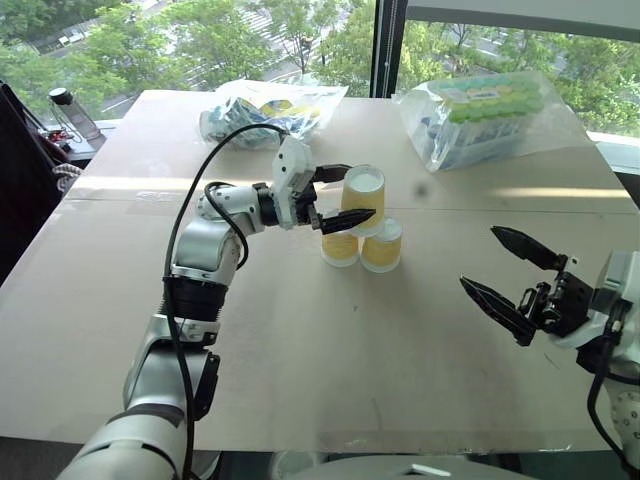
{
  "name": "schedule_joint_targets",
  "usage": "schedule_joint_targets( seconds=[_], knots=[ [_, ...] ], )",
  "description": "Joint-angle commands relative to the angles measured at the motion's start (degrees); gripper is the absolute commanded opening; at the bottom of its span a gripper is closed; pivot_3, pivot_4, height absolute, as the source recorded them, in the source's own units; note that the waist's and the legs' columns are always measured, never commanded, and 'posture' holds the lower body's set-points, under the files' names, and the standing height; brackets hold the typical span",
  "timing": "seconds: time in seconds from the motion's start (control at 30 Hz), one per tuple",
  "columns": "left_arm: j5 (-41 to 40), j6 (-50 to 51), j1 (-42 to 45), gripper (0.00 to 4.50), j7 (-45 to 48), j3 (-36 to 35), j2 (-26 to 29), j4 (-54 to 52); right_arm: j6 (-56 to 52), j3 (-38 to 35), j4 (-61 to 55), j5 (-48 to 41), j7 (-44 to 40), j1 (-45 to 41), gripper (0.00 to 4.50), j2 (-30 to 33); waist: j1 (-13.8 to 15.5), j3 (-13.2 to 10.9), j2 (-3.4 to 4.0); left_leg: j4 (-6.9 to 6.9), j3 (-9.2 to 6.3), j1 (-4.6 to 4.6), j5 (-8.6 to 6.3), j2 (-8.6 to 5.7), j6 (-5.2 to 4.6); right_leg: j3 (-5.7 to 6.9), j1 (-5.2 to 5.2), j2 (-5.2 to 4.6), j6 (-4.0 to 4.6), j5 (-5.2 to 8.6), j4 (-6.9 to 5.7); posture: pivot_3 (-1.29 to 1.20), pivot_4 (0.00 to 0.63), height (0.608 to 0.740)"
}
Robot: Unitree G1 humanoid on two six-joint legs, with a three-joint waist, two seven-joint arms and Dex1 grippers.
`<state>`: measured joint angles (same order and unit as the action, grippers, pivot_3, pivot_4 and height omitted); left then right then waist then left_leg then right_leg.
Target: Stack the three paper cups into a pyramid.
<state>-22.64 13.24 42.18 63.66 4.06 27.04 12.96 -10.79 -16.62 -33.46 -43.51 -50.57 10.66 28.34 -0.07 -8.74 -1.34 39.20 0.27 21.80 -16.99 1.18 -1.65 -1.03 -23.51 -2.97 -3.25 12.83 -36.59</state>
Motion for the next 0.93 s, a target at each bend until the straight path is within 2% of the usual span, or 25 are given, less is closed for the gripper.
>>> schedule_joint_targets(
  seconds=[0.03,0.2,0.4,0.53,0.63,0.73,0.83,0.93],
  knots=[
    [-1.2,-1.6,1.4,4.47,-0.4,-2.7,0.1,-2.7,1.2,-0.6,-0.7,-1.3,-0.8,0.1,4.50,0.2,0.0,0.0,0.00,0.00,0.00,0.00,0.00,0.00,0.00,0.00,0.00,0.00,0.00,0.00,0.00,0.00,0.150,0.740],
    [-6.0,1.6,2.0,4.47,0.2,-5.4,-0.1,-8.1,1.2,-0.9,0.5,-0.8,-2.3,0.5,4.50,1.1,0.1,0.0,0.00,0.00,-0.01,0.02,0.00,0.00,0.00,0.01,0.00,-0.01,0.00,0.00,0.00,0.00,0.150,0.740],
    [-12.0,9.3,-1.6,4.47,-0.6,-8.1,3.0,-17.4,1.6,-2.1,4.1,-0.3,-5.6,2.8,4.50,2.8,0.0,0.0,0.00,0.01,-0.01,-0.01,0.00,0.00,0.00,0.01,0.00,-0.02,0.00,0.00,-0.02,0.00,0.150,0.740],
    [-12.0,15.8,-16.8,4.47,-3.0,-7.9,8.5,-28.7,4.5,-1.6,10.6,5.0,-7.9,7.9,4.50,3.2,-0.7,0.0,0.09,-0.03,0.00,-0.07,0.00,0.02,0.00,-0.06,0.00,-0.02,0.01,0.01,-0.04,0.00,0.150,0.740],
    [-5.2,13.3,-29.4,4.47,-10.3,-6.0,8.6,-36.4,8.3,-0.8,17.0,10.9,-8.0,9.1,4.50,3.6,-0.7,0.0,0.11,-0.17,-0.03,-0.18,-0.01,0.03,0.00,-0.30,-0.02,-0.02,0.01,0.02,-0.02,0.00,0.150,0.740],
    [-3.5,13.2,-39.0,4.47,-14.3,-4.8,7.8,-41.8,9.8,0.1,22.1,14.8,-7.2,8.2,4.50,4.2,0.0,0.0,0.04,-0.09,-0.08,-0.10,0.00,0.03,0.01,-0.27,-0.03,-0.09,0.12,0.08,0.00,0.00,0.150,0.740],
    [0.6,9.0,-46.4,4.47,-16.7,-3.3,7.1,-41.7,9.8,1.5,25.7,16.8,-7.4,6.6,4.50,4.6,0.3,0.0,0.10,-0.02,-0.07,-0.32,0.00,0.02,0.02,-0.35,0.14,-0.11,0.24,0.14,-0.03,0.00,0.150,0.740],
    [4.6,3.8,-49.6,4.47,-18.1,-2.4,6.3,-39.1,8.6,2.6,27.5,17.5,-6.7,4.7,4.50,4.5,0.5,0.0,0.11,-0.08,0.01,-0.58,0.00,-0.01,0.01,-0.41,0.28,-0.03,0.26,0.15,-0.06,0.00,0.150,0.740]
  ],
)
